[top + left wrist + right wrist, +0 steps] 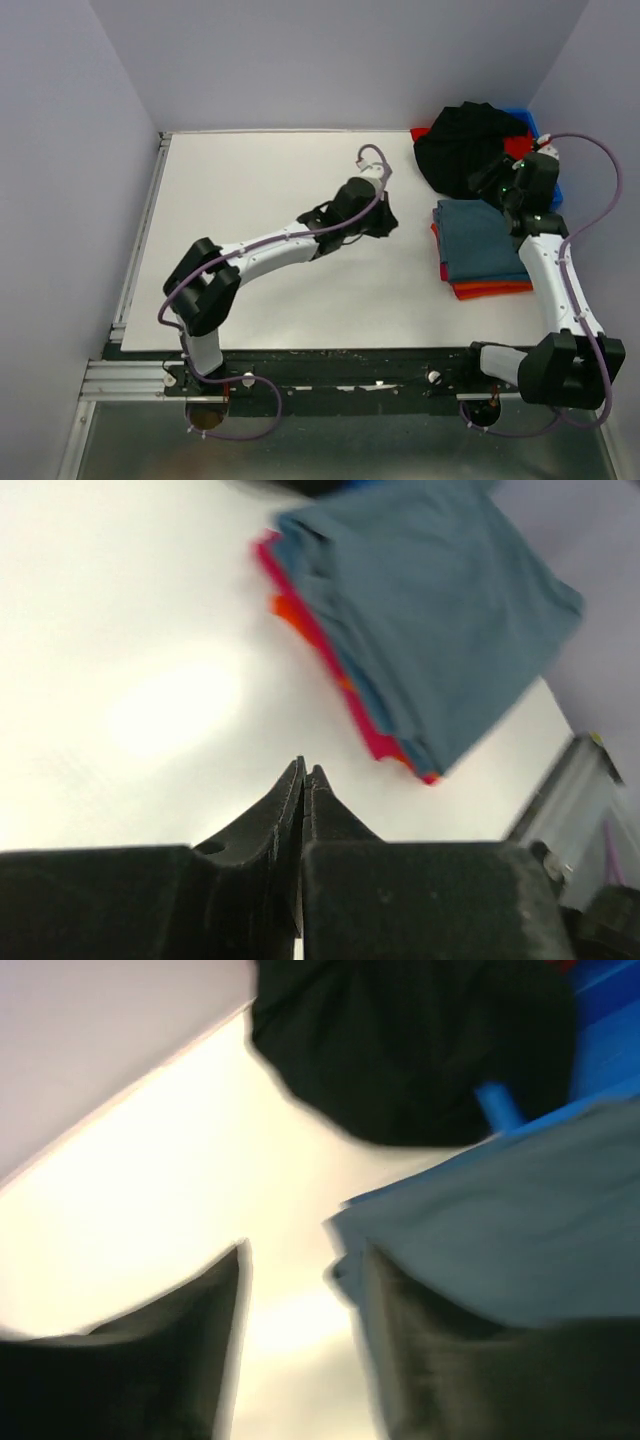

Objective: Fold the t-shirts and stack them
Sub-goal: Put the neatly folded tshirt into the corner of the board with both arms

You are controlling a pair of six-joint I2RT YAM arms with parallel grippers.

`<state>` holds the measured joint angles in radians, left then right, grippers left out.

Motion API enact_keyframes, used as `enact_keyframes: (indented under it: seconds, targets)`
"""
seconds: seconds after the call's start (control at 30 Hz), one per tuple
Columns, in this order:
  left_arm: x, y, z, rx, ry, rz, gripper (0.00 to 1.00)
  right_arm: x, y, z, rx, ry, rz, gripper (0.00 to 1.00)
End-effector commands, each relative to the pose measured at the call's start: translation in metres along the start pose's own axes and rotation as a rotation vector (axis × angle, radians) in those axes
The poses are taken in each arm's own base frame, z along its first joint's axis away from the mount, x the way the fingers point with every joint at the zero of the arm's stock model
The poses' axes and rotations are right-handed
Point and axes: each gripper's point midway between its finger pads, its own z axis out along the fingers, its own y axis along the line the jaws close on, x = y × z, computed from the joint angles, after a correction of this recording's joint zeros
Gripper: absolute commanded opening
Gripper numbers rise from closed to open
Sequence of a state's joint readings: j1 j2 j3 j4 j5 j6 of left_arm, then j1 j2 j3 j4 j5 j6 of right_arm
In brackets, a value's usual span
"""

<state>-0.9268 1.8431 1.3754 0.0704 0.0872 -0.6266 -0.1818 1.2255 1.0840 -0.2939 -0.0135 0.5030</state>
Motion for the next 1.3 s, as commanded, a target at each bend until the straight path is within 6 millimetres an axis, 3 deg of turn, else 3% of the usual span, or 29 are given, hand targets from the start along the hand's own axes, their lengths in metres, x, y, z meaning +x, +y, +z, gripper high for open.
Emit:
enact_keyframes:
  seconds: [0.0, 0.03, 0.07, 0.13, 0.2, 0.3, 0.43, 0.6, 0.73, 0.8, 0.9, 1.27]
  targets:
    - [-0.026, 0.069, -0.047, -0.242, -0.092, 0.085, 0.19, 0.033, 0.047, -0.017, -0.153, 0.001, -0.084, 0.95]
    - [-0.027, 0.079, -0.057, -0.283, -0.105, 0.096, 0.31, 0.042, 0.051, -0.023, -0.120, -0.005, -0.096, 1.00]
    - [-0.029, 0.089, -0.069, -0.327, -0.129, 0.096, 0.51, 0.051, 0.057, -0.028, -0.121, -0.011, -0.123, 1.00]
    - [-0.017, 0.109, -0.083, -0.395, -0.130, 0.095, 0.81, 0.080, 0.084, -0.038, -0.189, 0.015, -0.182, 1.00]
    - [-0.006, 0.124, -0.095, -0.452, -0.137, 0.088, 0.98, 0.107, 0.105, -0.046, -0.255, 0.035, -0.242, 1.00]
    - [0.004, 0.144, -0.114, -0.541, -0.149, 0.095, 0.99, 0.148, 0.119, -0.055, -0.299, 0.070, -0.316, 1.00]
    - [0.012, 0.160, -0.139, -0.603, -0.159, 0.132, 0.99, 0.187, 0.114, -0.065, -0.345, 0.111, -0.360, 1.00]
    - [0.023, 0.184, -0.175, -0.702, -0.231, 0.141, 0.99, 0.209, 0.090, -0.075, -0.389, 0.106, -0.366, 1.00]
    - [0.027, 0.196, -0.199, -0.733, -0.343, 0.130, 0.99, 0.230, 0.099, -0.087, -0.559, 0.101, -0.319, 1.00]
    - [0.017, 0.190, -0.207, -0.720, -0.385, 0.124, 0.99, 0.231, 0.106, -0.090, -0.601, 0.105, -0.319, 1.00]
    - [0.016, 0.190, -0.210, -0.718, -0.406, 0.111, 0.99, 0.234, 0.101, -0.082, -0.550, 0.115, -0.306, 1.00]
    - [0.023, 0.204, -0.197, -0.815, -0.329, 0.095, 0.99, 0.238, 0.101, -0.073, -0.503, 0.147, -0.312, 1.00]
